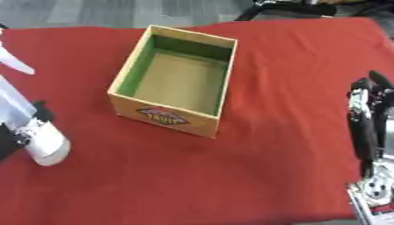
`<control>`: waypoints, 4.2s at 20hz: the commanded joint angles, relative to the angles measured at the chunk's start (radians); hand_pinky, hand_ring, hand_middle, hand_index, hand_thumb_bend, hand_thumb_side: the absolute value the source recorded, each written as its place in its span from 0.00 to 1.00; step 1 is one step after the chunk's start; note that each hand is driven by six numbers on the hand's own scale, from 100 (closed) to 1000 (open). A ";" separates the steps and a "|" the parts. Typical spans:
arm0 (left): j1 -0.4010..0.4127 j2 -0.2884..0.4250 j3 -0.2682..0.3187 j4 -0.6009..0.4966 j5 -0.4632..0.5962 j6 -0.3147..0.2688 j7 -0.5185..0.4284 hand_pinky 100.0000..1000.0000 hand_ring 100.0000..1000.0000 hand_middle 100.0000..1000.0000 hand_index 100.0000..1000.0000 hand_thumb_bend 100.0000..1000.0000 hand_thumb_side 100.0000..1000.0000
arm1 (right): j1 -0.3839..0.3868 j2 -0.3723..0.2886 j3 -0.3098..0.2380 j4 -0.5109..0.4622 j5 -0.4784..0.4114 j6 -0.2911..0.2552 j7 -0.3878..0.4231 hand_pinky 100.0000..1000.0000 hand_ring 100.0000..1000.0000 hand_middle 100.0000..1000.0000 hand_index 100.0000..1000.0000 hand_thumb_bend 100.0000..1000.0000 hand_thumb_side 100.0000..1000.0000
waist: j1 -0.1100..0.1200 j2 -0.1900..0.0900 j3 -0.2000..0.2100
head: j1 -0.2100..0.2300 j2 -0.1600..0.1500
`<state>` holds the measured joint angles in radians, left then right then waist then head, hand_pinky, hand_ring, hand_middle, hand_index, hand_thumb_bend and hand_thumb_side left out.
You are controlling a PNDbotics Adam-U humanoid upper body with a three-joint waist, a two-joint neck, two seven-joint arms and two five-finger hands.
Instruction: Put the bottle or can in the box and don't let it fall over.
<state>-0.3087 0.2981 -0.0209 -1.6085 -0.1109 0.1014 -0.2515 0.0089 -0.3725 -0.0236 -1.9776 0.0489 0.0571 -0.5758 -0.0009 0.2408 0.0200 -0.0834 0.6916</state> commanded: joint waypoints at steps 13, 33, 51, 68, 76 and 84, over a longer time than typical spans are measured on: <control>-0.015 0.013 0.004 -0.041 -0.043 -0.026 0.045 0.74 1.00 0.42 0.02 0.00 0.57 | -0.006 -0.014 -0.003 -0.022 -0.007 -0.001 0.001 0.90 0.68 0.63 0.87 0.00 0.78 | 0.001 -0.013 -0.001 | -0.005 -0.016; -0.190 0.036 -0.008 -0.182 -0.030 -0.024 0.076 0.72 1.00 0.40 0.01 0.00 0.64 | 0.003 -0.016 -0.006 -0.022 -0.010 -0.004 0.001 0.90 0.68 0.63 0.87 0.00 0.78 | 0.003 -0.025 -0.004 | -0.008 -0.002; -0.420 -0.008 -0.105 -0.062 0.000 0.000 0.127 0.71 1.00 0.39 0.02 0.00 0.62 | 0.012 -0.016 -0.015 -0.022 -0.014 -0.013 -0.008 0.90 0.68 0.63 0.87 0.00 0.77 | 0.005 -0.034 -0.028 | -0.017 0.029; -0.520 -0.133 -0.128 0.073 -0.117 -0.034 0.232 0.69 1.00 0.39 0.02 0.00 0.63 | -0.005 0.001 -0.033 -0.022 -0.014 -0.019 -0.031 0.90 0.68 0.63 0.87 0.00 0.77 | 0.009 -0.006 -0.098 | 0.038 -0.005; -0.563 -0.177 -0.150 0.211 -0.162 -0.058 0.263 0.68 1.00 0.40 0.02 0.00 0.64 | -0.016 0.005 -0.034 -0.022 -0.020 -0.024 -0.033 0.90 0.68 0.63 0.87 0.00 0.76 | 0.001 0.005 -0.133 | 0.066 -0.018; -0.574 -0.198 -0.170 0.292 -0.196 -0.081 0.262 0.68 1.00 0.42 0.02 0.00 0.64 | -0.030 0.012 -0.030 -0.022 -0.023 -0.018 -0.033 0.90 0.68 0.63 0.87 0.00 0.77 | 0.003 0.017 -0.151 | 0.073 -0.032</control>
<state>-0.8565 0.1037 -0.1886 -1.3120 -0.2998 0.0282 0.0120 -0.0156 -0.3496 -0.0487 -1.9776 0.0303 0.0366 -0.6077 0.0049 0.2710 -0.1301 -0.0137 0.6743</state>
